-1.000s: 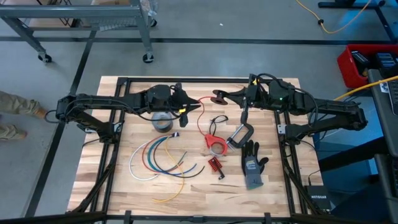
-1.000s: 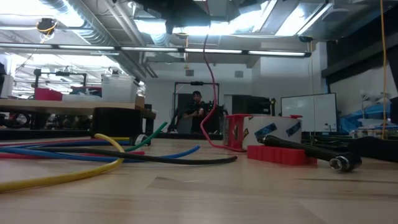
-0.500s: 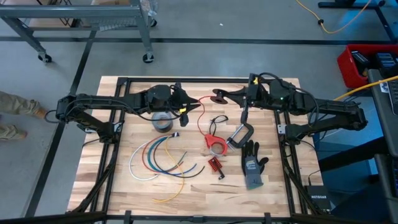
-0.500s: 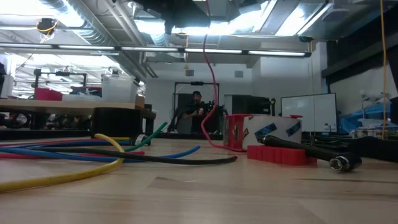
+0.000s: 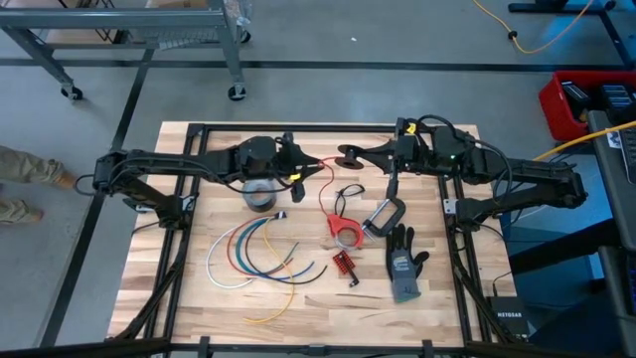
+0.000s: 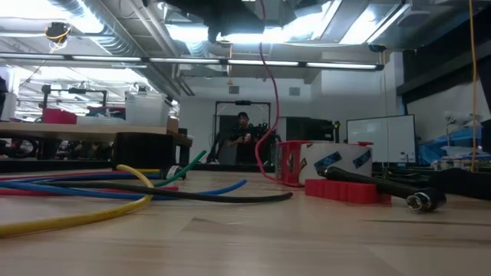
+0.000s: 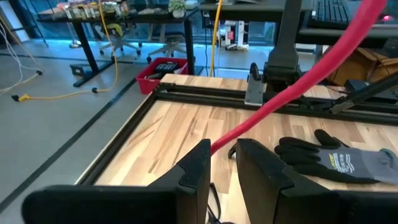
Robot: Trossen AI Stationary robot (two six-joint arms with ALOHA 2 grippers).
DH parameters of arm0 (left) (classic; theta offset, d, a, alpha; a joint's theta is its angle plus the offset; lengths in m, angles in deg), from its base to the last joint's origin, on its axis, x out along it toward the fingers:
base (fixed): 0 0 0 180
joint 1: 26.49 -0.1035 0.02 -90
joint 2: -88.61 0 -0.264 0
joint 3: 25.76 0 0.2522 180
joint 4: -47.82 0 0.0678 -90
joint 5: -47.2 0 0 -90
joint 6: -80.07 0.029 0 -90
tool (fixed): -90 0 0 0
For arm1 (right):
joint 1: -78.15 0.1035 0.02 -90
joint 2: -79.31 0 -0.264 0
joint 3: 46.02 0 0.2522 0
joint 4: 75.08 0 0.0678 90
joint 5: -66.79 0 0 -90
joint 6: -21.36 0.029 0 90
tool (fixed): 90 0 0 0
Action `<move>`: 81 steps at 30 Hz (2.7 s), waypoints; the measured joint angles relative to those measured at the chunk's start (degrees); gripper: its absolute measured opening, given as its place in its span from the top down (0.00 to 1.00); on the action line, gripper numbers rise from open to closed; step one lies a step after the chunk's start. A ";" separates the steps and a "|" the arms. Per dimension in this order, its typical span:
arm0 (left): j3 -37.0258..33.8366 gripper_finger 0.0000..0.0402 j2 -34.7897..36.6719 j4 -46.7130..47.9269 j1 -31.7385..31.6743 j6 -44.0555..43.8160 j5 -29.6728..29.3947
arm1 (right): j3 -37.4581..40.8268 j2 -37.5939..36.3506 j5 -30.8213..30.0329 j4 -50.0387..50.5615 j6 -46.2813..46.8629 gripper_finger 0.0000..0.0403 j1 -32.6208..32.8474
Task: Coil cords
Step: Coil the red wire onto the spool
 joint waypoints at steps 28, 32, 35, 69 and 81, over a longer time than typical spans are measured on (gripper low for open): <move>0.00 0.83 -1.12 -2.44 1.40 3.75 0.02 | 0.00 0.00 0.01 0.07 -0.02 0.99 0.00; 0.00 0.82 -1.12 -2.45 1.40 3.37 0.02 | 0.00 0.00 0.02 0.07 -0.02 0.99 0.00; 0.00 0.82 -1.12 -2.44 1.40 2.55 0.02 | 0.00 0.00 0.00 0.07 -0.02 0.99 0.00; 0.00 0.56 -1.07 -2.88 2.36 3.50 -1.22 | 0.00 0.00 0.02 0.09 -0.04 0.99 0.00; 0.00 0.88 -1.08 -2.23 2.49 4.96 -1.29 | 0.00 0.00 0.02 0.04 -0.04 0.99 0.00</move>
